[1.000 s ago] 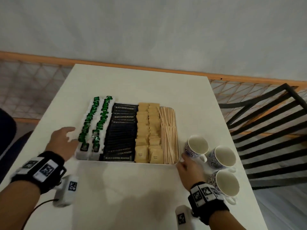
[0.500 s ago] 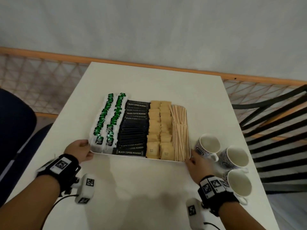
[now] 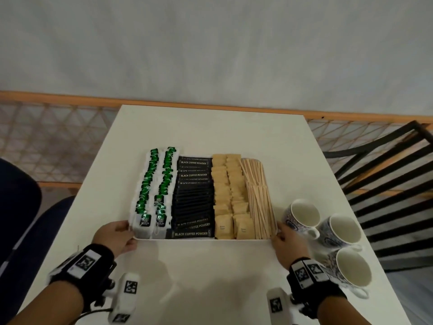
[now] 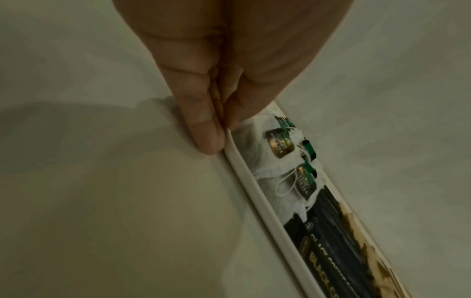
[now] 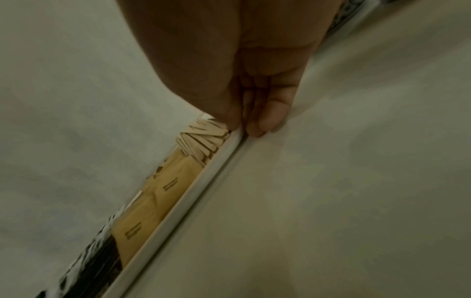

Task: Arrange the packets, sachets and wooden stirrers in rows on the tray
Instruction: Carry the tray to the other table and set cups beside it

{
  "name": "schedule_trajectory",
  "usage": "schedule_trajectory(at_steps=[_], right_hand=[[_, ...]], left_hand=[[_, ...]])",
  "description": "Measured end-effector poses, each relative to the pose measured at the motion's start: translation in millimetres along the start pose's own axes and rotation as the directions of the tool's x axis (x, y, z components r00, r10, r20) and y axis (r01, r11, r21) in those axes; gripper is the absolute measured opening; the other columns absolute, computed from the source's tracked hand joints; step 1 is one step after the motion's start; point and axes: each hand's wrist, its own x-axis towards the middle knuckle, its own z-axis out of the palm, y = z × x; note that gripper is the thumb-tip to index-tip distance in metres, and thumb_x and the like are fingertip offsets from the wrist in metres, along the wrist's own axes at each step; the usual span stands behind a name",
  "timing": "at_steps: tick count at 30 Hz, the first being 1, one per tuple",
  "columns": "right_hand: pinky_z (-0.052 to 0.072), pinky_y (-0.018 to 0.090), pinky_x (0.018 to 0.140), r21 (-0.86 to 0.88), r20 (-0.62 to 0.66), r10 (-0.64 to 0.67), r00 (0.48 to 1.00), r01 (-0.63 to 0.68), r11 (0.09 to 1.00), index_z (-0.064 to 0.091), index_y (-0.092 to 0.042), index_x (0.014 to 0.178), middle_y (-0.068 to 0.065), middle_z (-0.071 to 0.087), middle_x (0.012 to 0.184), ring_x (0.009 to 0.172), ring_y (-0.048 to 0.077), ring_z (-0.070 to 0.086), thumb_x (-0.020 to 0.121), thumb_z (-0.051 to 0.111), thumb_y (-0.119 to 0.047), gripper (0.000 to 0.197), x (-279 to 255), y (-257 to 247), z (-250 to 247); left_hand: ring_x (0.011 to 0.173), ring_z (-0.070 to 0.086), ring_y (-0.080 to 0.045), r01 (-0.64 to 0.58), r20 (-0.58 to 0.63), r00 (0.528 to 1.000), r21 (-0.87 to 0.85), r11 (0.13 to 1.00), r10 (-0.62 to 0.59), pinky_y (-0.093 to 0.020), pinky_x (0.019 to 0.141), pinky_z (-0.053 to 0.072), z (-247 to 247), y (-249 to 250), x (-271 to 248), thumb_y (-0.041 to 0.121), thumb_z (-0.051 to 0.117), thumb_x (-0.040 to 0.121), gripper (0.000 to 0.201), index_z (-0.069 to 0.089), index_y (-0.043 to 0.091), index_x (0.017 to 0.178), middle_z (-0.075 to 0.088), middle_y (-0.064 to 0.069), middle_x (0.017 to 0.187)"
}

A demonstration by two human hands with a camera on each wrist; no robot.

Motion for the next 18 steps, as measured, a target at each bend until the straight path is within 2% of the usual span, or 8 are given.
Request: schedule_trajectory(at_steps=[2,5,7,9,12,18], right_hand=[[0.045,0.028,0.084,0.039,-0.009,0.024,1.000,-0.024,0.999,0.048,-0.013,0.136,0.010,0.066,0.099,0.094,0.026,0.058,0.093,0.047,-0.009,0.043,6.8,-8.1,4.3],[0.044,0.026,0.081,0.040,-0.008,0.022,1.000,-0.021,0.999,0.051,-0.015,0.132,0.007,0.067,0.099,0.092,0.025,0.059,0.093,0.046,-0.008,0.040,23.2,-23.7,12.1],[0.048,0.031,0.086,0.046,-0.003,0.026,1.000,-0.026,0.999,0.048,-0.016,0.136,0.006,0.067,0.103,0.094,0.025,0.061,0.093,0.046,-0.011,0.043,38.5,-36.3,17.1],[0.048,0.031,0.083,0.054,-0.005,0.017,1.000,-0.016,0.998,0.047,-0.015,0.136,0.008,0.066,0.106,0.092,0.024,0.060,0.094,0.044,-0.011,0.042,56.4,-50.2,20.5],[0.041,0.026,0.075,0.053,-0.031,0.006,0.999,-0.004,0.999,0.050,-0.015,0.135,0.008,0.065,0.102,0.085,0.021,0.056,0.095,0.045,-0.011,0.040,84.2,-74.3,21.7],[0.041,0.027,0.072,0.044,-0.053,0.015,0.998,-0.013,0.999,0.048,-0.015,0.137,0.004,0.059,0.087,0.081,0.021,0.054,0.095,0.046,-0.011,0.042,141.6,-110.7,20.8]], left_hand=[[0.062,0.055,-0.028,0.012,-0.003,1.000,-0.006,1.000,-0.012,-0.023,0.042,0.054,-1.3,5.3,6.1,-0.014,0.049,0.088,0.033,0.053,-0.011,0.121,0.058,-0.019,0.075],[0.061,0.053,-0.028,0.018,-0.019,1.000,-0.032,0.999,-0.018,-0.023,0.040,0.052,-4.8,23.2,17.5,-0.016,0.047,0.089,0.039,0.051,-0.009,0.127,0.056,-0.017,0.073],[0.060,0.050,-0.027,0.021,-0.016,1.000,-0.059,0.998,-0.022,-0.022,0.037,0.051,-6.3,39.8,28.5,-0.016,0.045,0.090,0.044,0.046,-0.008,0.133,0.054,-0.016,0.074],[0.060,0.047,-0.027,0.027,-0.007,1.000,-0.085,0.996,-0.027,-0.023,0.035,0.049,-6.5,57.7,42.7,-0.016,0.042,0.091,0.047,0.041,-0.006,0.137,0.051,-0.015,0.074],[0.059,0.043,-0.026,0.047,-0.005,0.999,-0.118,0.992,-0.048,-0.024,0.033,0.047,-4.6,85.9,69.1,-0.016,0.040,0.092,0.048,0.038,-0.005,0.139,0.048,-0.015,0.073],[0.063,0.046,-0.025,0.071,0.019,0.997,-0.152,0.986,-0.069,-0.024,0.033,0.048,3.7,127.7,121.1,-0.014,0.041,0.093,0.048,0.039,-0.001,0.139,0.050,-0.017,0.075]])
